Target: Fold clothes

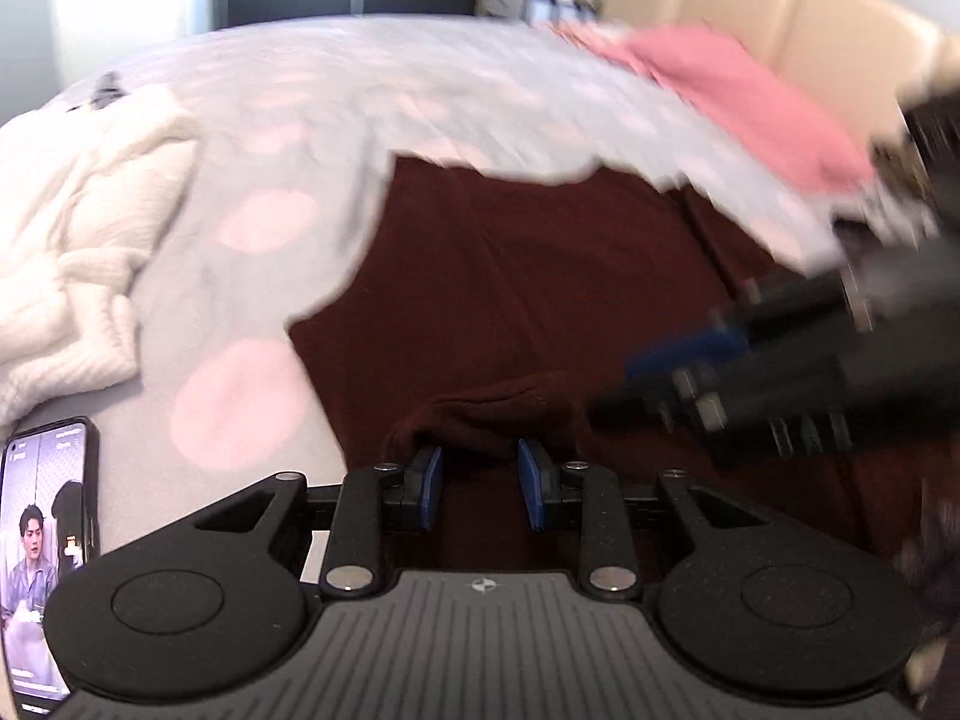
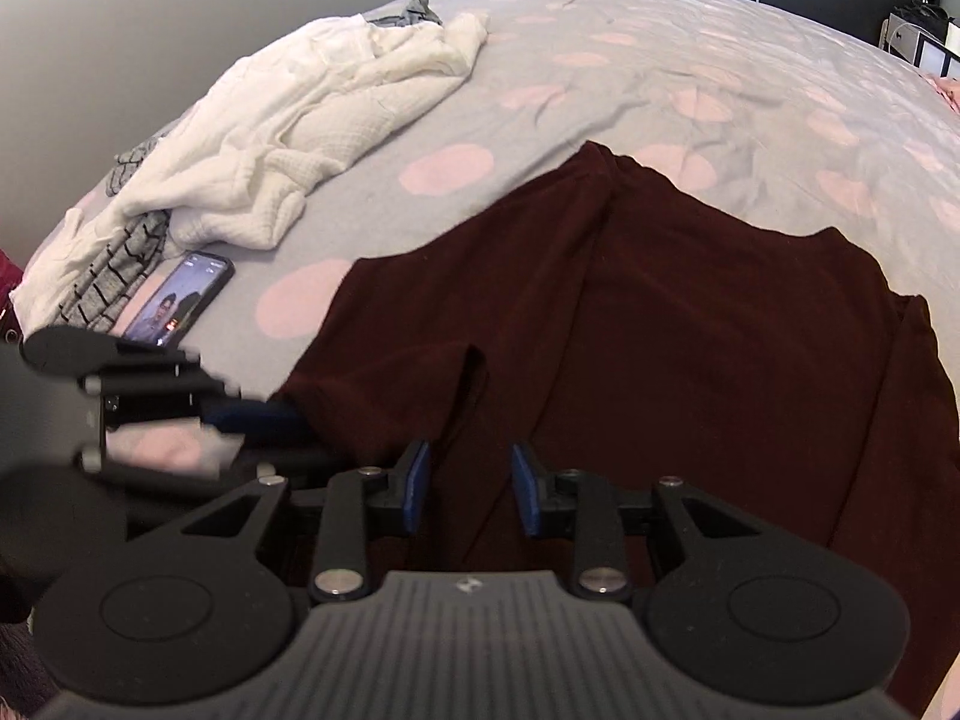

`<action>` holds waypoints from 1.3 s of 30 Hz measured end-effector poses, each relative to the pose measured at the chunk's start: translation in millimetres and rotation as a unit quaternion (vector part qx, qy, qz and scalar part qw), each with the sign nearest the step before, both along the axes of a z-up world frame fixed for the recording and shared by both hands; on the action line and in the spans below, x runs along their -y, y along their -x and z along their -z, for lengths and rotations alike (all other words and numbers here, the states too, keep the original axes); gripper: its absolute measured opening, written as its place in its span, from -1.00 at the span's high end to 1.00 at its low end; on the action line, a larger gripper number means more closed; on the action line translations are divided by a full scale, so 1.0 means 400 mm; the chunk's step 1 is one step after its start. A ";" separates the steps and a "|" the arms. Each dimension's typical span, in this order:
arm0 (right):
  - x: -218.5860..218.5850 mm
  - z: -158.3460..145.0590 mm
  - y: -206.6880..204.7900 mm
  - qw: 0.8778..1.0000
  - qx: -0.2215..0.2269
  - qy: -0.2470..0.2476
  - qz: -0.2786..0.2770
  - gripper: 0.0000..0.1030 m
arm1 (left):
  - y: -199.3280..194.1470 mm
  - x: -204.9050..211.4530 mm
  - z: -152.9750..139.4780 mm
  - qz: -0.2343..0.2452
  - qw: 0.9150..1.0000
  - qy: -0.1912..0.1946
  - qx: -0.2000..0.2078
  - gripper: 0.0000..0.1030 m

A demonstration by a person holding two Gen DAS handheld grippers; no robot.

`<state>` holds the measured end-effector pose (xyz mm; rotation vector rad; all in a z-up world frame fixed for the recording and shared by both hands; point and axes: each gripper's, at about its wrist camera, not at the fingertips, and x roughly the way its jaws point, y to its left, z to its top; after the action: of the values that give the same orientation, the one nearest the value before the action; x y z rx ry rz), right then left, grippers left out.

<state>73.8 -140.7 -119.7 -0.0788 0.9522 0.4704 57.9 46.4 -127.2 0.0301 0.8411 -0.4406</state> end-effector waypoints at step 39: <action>0.018 0.043 0.189 0.996 -0.051 -0.058 -0.050 0.93 | 0.187 -0.066 -0.023 -0.005 0.994 -0.036 -0.104 0.88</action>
<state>-1.7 -147.9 -136.8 0.0029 1.0212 0.6259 -17.0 73.0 -118.0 0.0478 1.0619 -0.4082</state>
